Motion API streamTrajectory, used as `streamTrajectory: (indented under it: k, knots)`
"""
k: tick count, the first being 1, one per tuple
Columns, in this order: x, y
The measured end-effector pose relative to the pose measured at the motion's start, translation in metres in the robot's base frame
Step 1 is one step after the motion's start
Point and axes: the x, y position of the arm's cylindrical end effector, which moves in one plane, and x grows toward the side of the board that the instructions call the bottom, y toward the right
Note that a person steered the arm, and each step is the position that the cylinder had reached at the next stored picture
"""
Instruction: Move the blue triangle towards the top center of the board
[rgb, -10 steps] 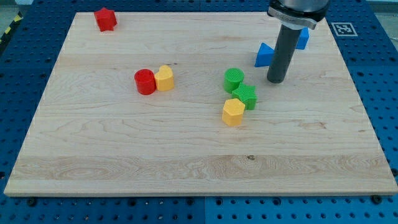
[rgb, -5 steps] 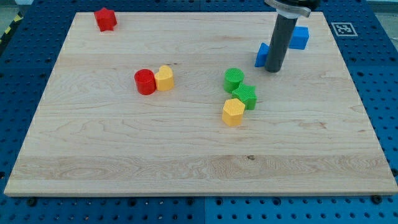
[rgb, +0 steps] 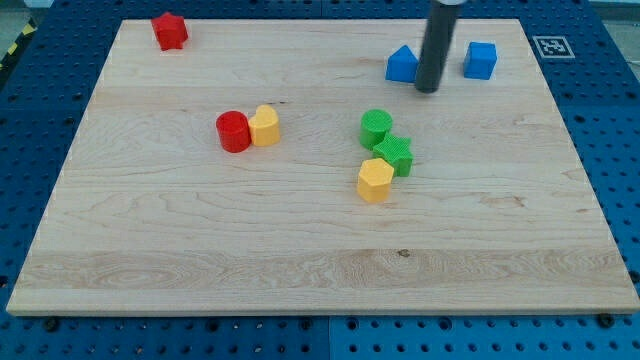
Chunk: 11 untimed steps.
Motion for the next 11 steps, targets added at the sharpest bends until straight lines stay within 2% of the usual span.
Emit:
streamTrajectory:
  k: [1, 2, 3, 5, 6, 7, 8, 9, 10, 11]
  knots:
    - [-0.006, 0.009]
    - [-0.041, -0.020]
    - [-0.026, -0.055]
    - [-0.019, -0.077]
    - [-0.002, -0.094]
    - [-0.014, -0.109]
    - [-0.044, -0.114]
    - [-0.044, -0.120]
    - [-0.044, -0.093]
    - [-0.048, -0.111]
